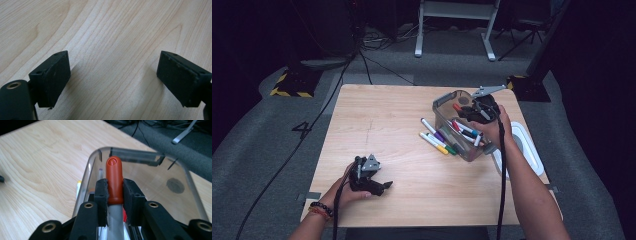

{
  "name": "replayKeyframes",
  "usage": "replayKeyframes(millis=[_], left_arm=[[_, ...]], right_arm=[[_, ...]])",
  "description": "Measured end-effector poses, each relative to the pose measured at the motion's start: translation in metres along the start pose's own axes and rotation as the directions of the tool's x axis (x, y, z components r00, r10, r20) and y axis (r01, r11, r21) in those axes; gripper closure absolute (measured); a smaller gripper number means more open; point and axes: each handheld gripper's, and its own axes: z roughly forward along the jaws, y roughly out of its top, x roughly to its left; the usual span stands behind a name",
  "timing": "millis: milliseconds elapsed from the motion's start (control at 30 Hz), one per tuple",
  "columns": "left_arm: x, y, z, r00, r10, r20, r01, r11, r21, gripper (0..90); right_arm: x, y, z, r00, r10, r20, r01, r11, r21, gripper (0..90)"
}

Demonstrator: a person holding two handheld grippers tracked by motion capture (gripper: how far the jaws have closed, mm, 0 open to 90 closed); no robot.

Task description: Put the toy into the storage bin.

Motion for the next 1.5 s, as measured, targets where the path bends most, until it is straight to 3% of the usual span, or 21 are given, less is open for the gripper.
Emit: replayKeyframes(millis=[233, 433, 600, 800, 867, 900, 1000, 1100, 1200, 1267, 1300, 1500], left_arm=[[0.000, 0.000, 0.000, 1.0000, 0.000, 0.000, 0.000, 1.0000, 0.000, 12.2], [0.000, 0.000, 0.000, 1.0000, 0.000, 0.000, 0.000, 1.0000, 0.000, 12.3], [0.000, 0.000, 0.000, 1.0000, 0.000, 0.000, 0.000, 1.0000, -0.001, 12.2], [0.000, 0.000, 0.000, 1.0000, 0.000, 0.000, 0.000, 1.0000, -0.001, 12.2], [0.000, 0.000, 0.000, 1.0000, 0.000, 0.000, 0.000, 1.0000, -0.001, 12.2], [0.000, 0.000, 0.000, 1.0000, 0.000, 0.000, 0.000, 1.0000, 0.000, 12.3], [0.000, 0.000, 0.000, 1.0000, 0.002, -0.001, -0.002, 1.0000, 0.001, 12.2], [0.000, 0.000, 0.000, 1.0000, 0.000, -0.001, 0.000, 1.0000, 0.000, 12.3], [0.000, 0.000, 0.000, 1.0000, 0.000, -0.001, 0.000, 1.0000, 0.000, 12.2], [0.000, 0.000, 0.000, 1.0000, 0.000, 0.000, 0.000, 1.0000, -0.001, 12.3], [0.000, 0.000, 0.000, 1.0000, 0.000, -0.001, 0.000, 1.0000, 0.000, 12.2], [0.000, 0.000, 0.000, 1.0000, 0.000, 0.000, 0.000, 1.0000, -0.001, 12.2]], right_arm=[[-0.004, -0.007, 0.024, 0.9999, -0.014, -0.006, 0.015, 0.993, 0.115, 74.7], [-0.003, -0.012, 0.038, 0.9996, -0.022, -0.019, 0.026, 0.977, 0.211, 74.6], [0.000, -0.010, 0.043, 0.9983, -0.037, -0.045, 0.049, 0.954, 0.297, 74.6], [0.006, -0.009, 0.047, 0.9979, -0.014, -0.063, 0.034, 0.942, 0.334, 74.1], [0.007, -0.009, 0.047, 0.9991, -0.025, -0.033, 0.035, 0.940, 0.338, 71.0], [0.007, -0.009, 0.047, 0.9996, -0.028, -0.010, 0.030, 0.941, 0.337, 64.0], [0.006, -0.009, 0.045, 0.9998, -0.017, 0.012, 0.012, 0.946, 0.323, 60.3], [0.002, -0.008, 0.037, 0.9994, 0.019, 0.030, -0.027, 0.962, 0.272, 55.3], [0.002, -0.006, 0.025, 0.9997, 0.022, 0.006, -0.023, 0.984, 0.176, 48.9], [0.004, -0.004, 0.015, 0.9997, 0.025, -0.001, -0.024, 0.993, 0.116, 43.3], [0.007, -0.003, 0.009, 0.9994, 0.023, -0.026, -0.021, 0.998, 0.066, 41.5], [0.025, 0.001, -0.015, 0.9967, -0.019, -0.079, 0.015, 0.998, -0.054, 31.8]])
